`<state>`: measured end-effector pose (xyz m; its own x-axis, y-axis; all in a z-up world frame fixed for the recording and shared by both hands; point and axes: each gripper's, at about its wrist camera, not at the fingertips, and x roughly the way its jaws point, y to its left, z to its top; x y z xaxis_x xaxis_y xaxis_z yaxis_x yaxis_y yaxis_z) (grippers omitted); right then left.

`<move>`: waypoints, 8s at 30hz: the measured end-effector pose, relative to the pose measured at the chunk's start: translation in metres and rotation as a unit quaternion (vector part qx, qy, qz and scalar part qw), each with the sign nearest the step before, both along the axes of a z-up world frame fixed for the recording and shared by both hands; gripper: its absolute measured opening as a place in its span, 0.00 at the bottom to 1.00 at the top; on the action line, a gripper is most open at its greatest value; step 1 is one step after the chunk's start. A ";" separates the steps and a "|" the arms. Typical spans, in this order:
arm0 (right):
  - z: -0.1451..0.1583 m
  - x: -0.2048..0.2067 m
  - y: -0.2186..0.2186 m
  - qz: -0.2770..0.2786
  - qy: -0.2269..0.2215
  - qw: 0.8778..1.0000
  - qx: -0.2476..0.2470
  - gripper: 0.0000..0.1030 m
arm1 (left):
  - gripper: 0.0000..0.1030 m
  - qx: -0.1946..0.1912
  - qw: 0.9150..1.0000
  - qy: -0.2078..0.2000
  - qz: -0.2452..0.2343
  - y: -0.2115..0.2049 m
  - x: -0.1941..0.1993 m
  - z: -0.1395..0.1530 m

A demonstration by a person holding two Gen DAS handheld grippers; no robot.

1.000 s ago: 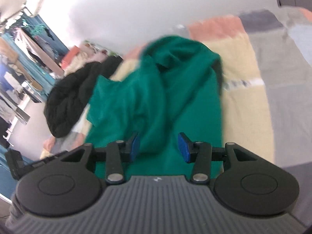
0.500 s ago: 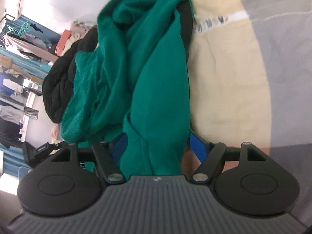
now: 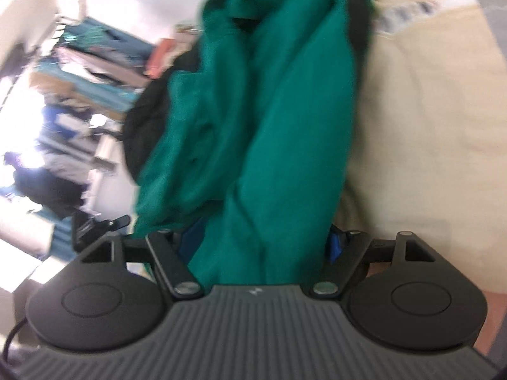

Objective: Fold large clothes

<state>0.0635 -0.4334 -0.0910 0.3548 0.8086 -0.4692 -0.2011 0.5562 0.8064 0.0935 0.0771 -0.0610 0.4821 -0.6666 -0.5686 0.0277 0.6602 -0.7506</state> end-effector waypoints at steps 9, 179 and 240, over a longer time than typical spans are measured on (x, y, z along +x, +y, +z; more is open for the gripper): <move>-0.023 0.002 0.016 0.030 0.042 0.997 -0.052 0.73 | 0.76 0.103 0.989 0.107 0.002 -0.015 0.005 -0.033; 0.043 0.133 0.085 -0.215 -0.174 0.925 -0.261 0.29 | 0.37 0.261 0.939 -0.165 0.150 -0.023 0.156 -0.002; 0.074 0.052 0.170 -0.165 -0.257 0.898 -0.317 0.50 | 0.59 0.321 0.912 -0.244 0.075 -0.109 0.048 0.035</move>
<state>0.1152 -0.2634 -0.0167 0.8274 0.2488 -0.5034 -0.1969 0.9681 0.1548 0.1412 -0.0318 -0.0261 0.8410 -0.1778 -0.5110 0.1286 0.9831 -0.1303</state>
